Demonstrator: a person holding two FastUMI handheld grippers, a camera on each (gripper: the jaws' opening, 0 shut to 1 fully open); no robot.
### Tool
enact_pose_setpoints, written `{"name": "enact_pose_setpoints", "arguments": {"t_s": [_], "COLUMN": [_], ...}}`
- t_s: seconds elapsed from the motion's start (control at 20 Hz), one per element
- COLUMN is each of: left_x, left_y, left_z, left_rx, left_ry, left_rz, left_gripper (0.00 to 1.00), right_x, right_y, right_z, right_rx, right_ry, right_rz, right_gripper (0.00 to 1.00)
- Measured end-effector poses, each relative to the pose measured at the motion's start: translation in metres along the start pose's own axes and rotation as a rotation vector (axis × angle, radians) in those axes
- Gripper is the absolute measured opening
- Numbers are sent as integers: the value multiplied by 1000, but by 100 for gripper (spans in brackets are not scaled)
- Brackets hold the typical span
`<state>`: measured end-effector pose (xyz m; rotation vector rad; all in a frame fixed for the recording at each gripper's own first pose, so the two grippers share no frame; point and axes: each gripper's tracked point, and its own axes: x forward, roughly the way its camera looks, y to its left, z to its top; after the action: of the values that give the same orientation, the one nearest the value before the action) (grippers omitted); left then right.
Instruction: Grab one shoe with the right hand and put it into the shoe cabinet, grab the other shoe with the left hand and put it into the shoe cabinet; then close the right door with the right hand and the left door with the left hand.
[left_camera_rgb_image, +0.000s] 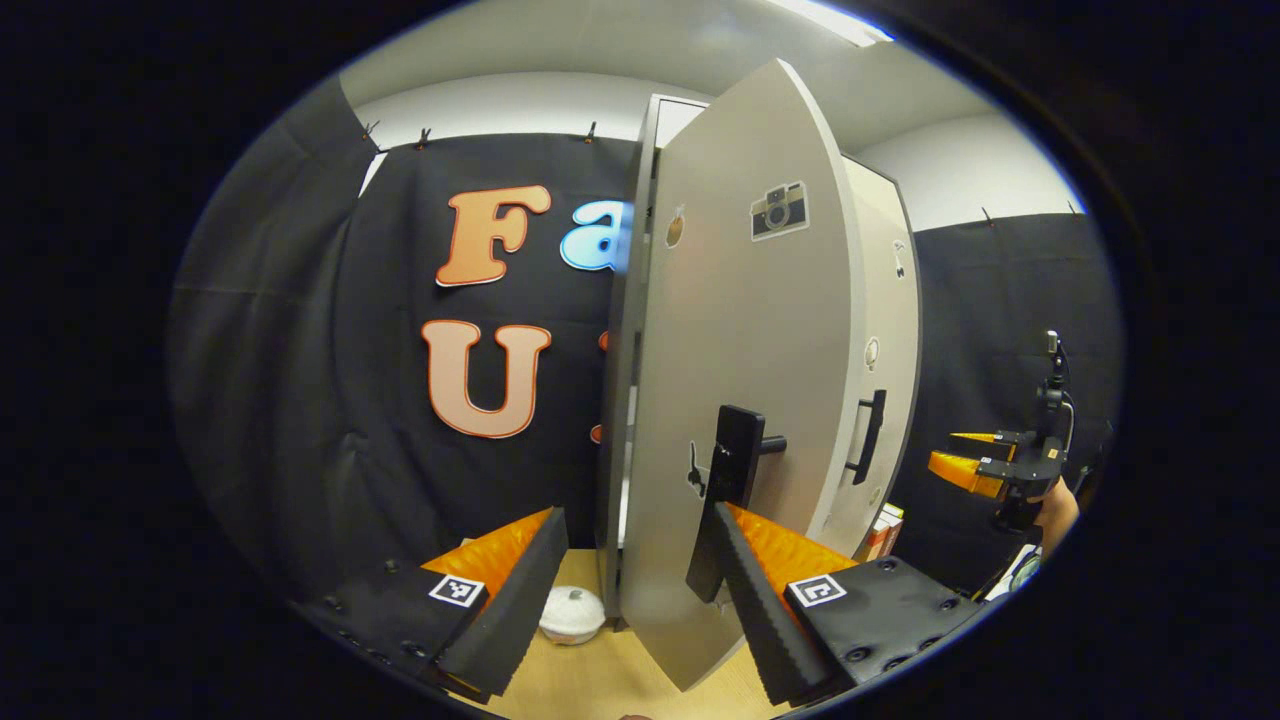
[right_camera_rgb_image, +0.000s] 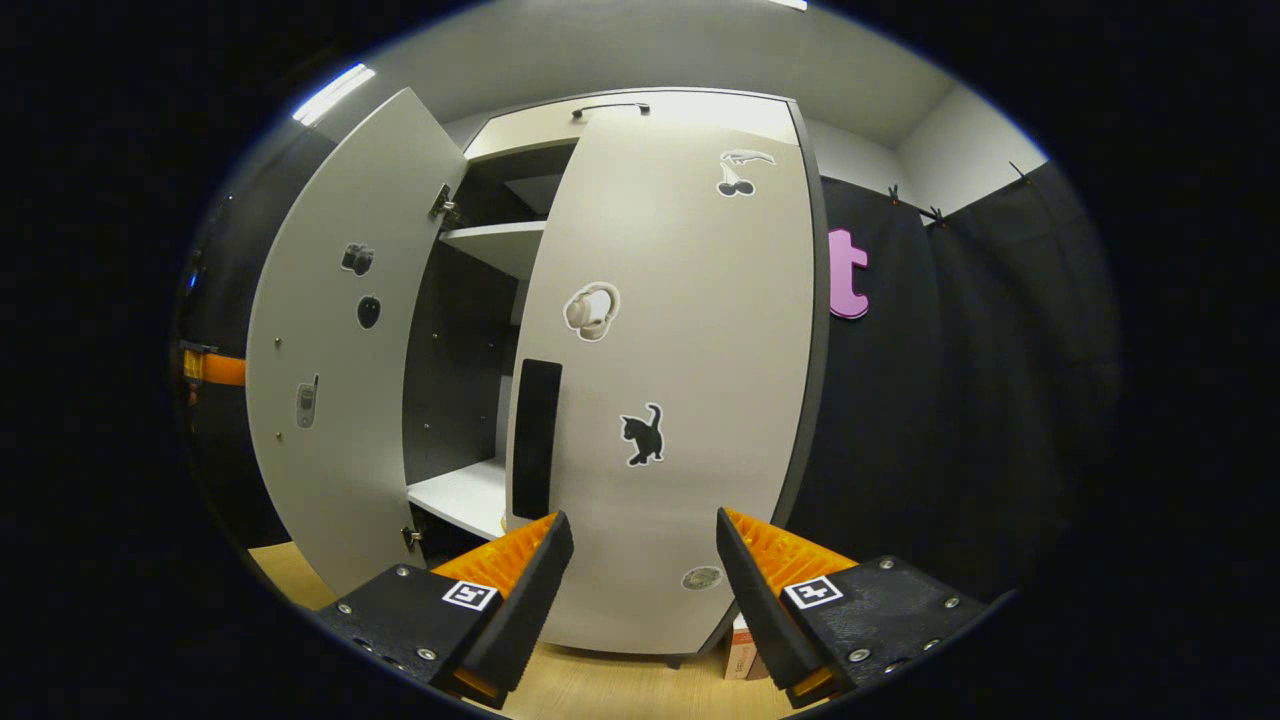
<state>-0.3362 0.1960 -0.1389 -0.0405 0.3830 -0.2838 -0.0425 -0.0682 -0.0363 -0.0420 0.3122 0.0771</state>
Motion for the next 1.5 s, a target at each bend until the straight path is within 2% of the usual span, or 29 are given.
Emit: {"name": "enact_pose_setpoints", "arguments": {"t_s": [0.15, 0.2, 0.25, 0.5, 0.55, 0.6, 0.9, 1.0, 1.05, 1.1, 1.25, 1.5], "left_x": [14, 16, 20, 49, 56, 63, 115, 128, 134, 138, 154, 159], "left_y": [-10, -17, -24, -61, -71, -81, -123, -127, -130, -133, -138, -141], "left_z": [0, -2, -4, -5, -3, -3, -14, -11, -10, -9, -8, -8], "left_rx": [-9, -22, -39, -89, -96, -94, -29, -24, -13, -2, 8, -37], "left_ry": [0, 3, 8, 2, -2, -1, 31, 14, 10, 7, -7, -11], "left_rz": [-2, -17, -34, -125, -148, -170, -201, -189, -180, -170, -133, -79], "left_gripper": [98, 92, 95, 92, 95, 97, 96, 95, 98, 94, 96, 96], "right_x": [-10, -14, -17, -27, -28, -29, -42, -47, -48, -49, -49, -50], "right_y": [-14, -18, -23, -41, -43, -46, -74, -82, -85, -88, -91, -89], "right_z": [-7, -9, -10, -18, -19, -21, -28, -30, -30, -31, -32, -19], "right_rx": [8, 8, 7, 12, 12, 14, 14, 13, 14, 15, 17, 14], "right_ry": [16, 19, 20, 33, 36, 41, 54, 57, 60, 64, 69, 49], "right_rz": [-24, -29, -40, -71, -75, -81, -139, -155, -164, -169, -180, -181], "right_gripper": [89, 89, 89, 89, 89, 89, 89, 89, 89, 89, 89, 94]}}
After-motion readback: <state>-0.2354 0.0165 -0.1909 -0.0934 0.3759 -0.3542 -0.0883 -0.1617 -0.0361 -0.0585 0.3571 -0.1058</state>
